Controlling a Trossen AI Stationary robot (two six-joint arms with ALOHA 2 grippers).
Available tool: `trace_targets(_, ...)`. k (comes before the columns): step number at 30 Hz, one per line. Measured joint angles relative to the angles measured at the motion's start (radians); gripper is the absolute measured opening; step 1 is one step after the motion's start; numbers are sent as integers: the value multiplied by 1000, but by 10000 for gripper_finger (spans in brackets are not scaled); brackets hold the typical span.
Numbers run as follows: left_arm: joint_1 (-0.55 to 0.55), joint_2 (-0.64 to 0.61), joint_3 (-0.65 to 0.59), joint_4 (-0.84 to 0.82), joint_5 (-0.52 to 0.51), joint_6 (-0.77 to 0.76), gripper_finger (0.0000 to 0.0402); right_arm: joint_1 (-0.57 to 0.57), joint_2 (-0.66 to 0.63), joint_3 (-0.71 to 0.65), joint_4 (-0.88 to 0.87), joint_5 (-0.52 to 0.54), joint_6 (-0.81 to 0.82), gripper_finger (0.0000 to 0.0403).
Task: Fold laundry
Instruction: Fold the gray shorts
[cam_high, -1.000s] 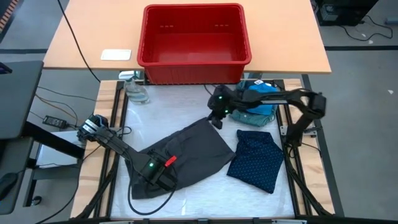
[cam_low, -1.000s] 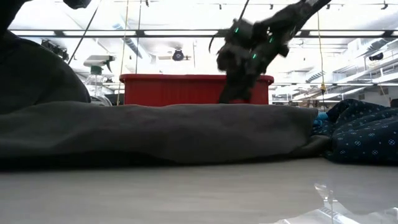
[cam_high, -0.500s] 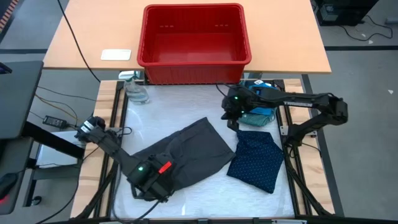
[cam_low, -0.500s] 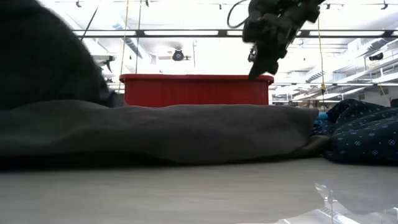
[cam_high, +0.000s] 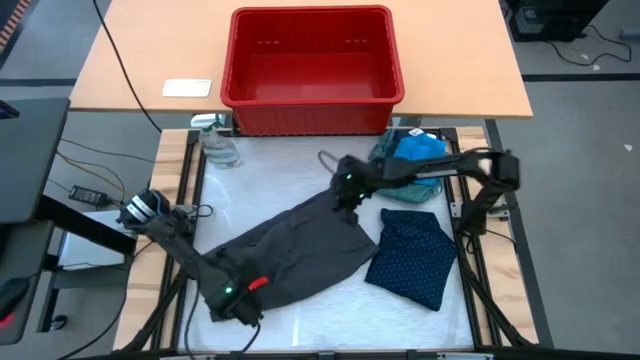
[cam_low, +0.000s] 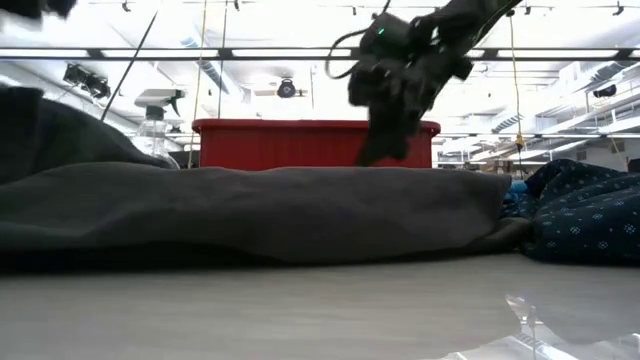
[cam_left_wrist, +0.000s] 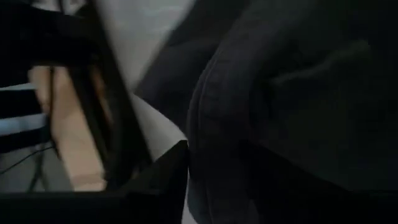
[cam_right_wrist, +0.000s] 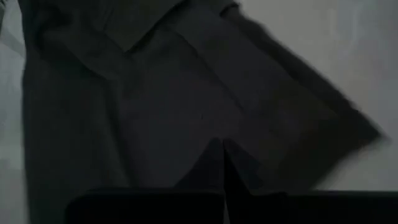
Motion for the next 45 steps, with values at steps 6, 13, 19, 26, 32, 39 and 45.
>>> trace_targets(6,33,-1,-166,0,46,51,175,55,212,0,206,27,61,2)
trace_targets(13,31,-1,-222,21,163,146,176,54,328,12,161,176,121,1)
trace_targets(19,-11,-1,-184,49,267,183,176,-4,272,2,83,323,147,1)
trace_targets(26,-27,-1,-43,88,126,158,176,-28,88,-5,50,419,-8,1)
trace_targets(32,-87,-1,159,19,-435,-22,175,-30,-43,-5,109,58,-12,4)
trace_targets(39,-124,-49,113,107,-725,-29,157,55,-50,-3,93,-96,68,2)
trace_targets(45,-40,-53,-37,509,-755,212,153,172,39,-3,-24,42,218,2)
